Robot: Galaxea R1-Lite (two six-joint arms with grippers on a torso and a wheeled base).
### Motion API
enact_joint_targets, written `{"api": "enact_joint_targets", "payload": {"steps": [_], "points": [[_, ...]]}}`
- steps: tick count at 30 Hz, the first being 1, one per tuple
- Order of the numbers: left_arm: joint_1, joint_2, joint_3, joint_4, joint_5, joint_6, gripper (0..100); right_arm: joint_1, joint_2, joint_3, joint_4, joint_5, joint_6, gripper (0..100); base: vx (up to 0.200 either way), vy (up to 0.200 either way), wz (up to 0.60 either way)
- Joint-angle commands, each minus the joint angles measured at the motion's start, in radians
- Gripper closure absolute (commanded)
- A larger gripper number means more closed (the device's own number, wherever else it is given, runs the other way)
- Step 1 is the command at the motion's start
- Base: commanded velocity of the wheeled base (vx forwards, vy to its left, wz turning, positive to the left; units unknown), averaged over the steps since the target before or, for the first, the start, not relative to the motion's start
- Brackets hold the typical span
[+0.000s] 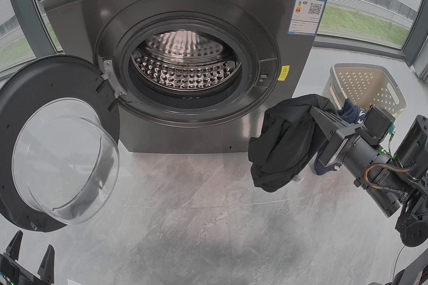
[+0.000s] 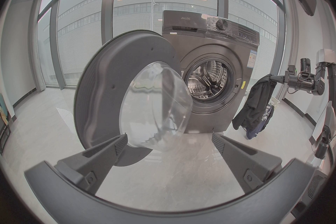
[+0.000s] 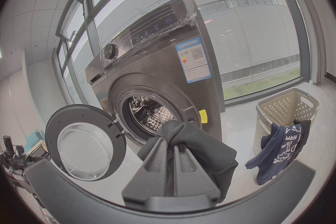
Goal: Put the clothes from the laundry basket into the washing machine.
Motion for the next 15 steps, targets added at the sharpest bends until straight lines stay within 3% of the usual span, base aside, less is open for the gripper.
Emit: {"api": "enact_joint_targets", "payload": {"steps": [1, 15], "points": [[0.000, -0.007, 0.016, 0.001, 0.000, 0.000, 0, 0.000, 0.000, 0.001, -0.001, 0.000, 0.000, 100, 0.000, 0.000, 0.00], [0.000, -0.007, 0.016, 0.001, 0.000, 0.000, 0, -0.001, 0.001, 0.004, -0.001, 0.000, 0.002, 100, 0.000, 0.000, 0.00]]}}
